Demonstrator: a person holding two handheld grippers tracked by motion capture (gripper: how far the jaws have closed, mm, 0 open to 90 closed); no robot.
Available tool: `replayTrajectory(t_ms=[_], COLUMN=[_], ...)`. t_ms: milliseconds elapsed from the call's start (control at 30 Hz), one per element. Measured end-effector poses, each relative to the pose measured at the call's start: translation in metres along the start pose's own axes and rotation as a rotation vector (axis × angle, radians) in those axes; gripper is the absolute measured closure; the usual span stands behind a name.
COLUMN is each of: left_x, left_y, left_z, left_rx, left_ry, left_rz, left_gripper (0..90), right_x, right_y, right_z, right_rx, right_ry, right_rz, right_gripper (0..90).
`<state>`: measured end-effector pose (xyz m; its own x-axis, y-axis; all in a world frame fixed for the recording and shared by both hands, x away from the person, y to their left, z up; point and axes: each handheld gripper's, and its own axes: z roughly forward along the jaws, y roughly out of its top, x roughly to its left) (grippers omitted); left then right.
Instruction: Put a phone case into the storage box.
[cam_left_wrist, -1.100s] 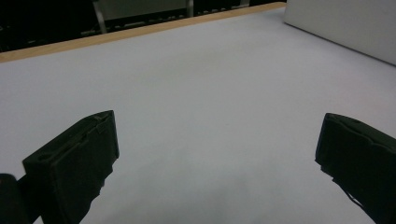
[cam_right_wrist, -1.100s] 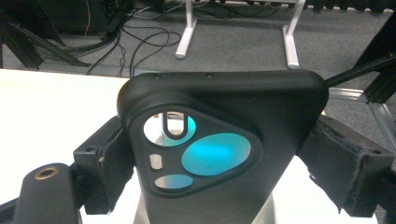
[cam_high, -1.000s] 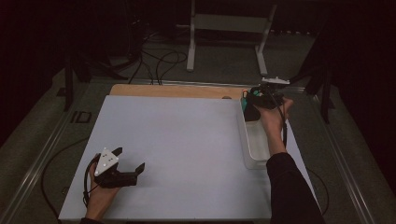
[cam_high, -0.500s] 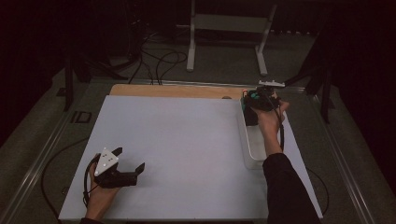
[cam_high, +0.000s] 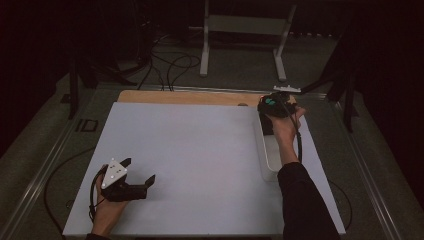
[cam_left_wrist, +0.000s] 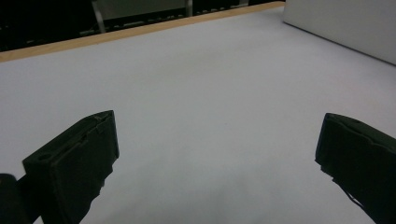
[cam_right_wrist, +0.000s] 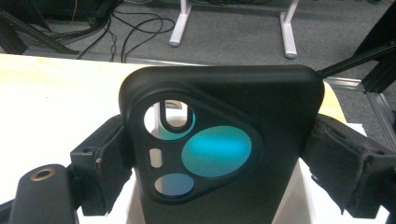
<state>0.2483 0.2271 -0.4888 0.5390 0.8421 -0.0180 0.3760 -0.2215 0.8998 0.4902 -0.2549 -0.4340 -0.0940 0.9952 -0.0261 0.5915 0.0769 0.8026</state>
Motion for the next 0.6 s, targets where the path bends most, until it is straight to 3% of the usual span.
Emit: replayTrajectory(t_ms=[167,267,367,600], left_x=[-0.0002,-0.0002,0.0001,0.0002], left_y=[0.0,0.0,-0.0001,-0.0001], left_z=[0.0001,0.0001,0.0001,0.0], left_rx=[0.001,0.001,0.003,0.0], left_ry=[0.0,0.0,0.0,0.0], left_rz=[0.001,0.001,0.001,-0.002], left_gripper=[0.0,0.0,0.0,0.0], right_x=[0.0002,-0.0012,-0.0019,-0.0013], right_y=[-0.0002,-0.0011,-0.0021,-0.0002], right_z=[0.0019,0.0056,0.0061,0.0024], right_rx=[0.001,0.028,0.022,-0.008], right_ry=[0.005,0.035,0.044,0.062], right_rz=[0.005,0.029,0.044,0.024], right_gripper=[12.6,9.0,8.5,8.4])
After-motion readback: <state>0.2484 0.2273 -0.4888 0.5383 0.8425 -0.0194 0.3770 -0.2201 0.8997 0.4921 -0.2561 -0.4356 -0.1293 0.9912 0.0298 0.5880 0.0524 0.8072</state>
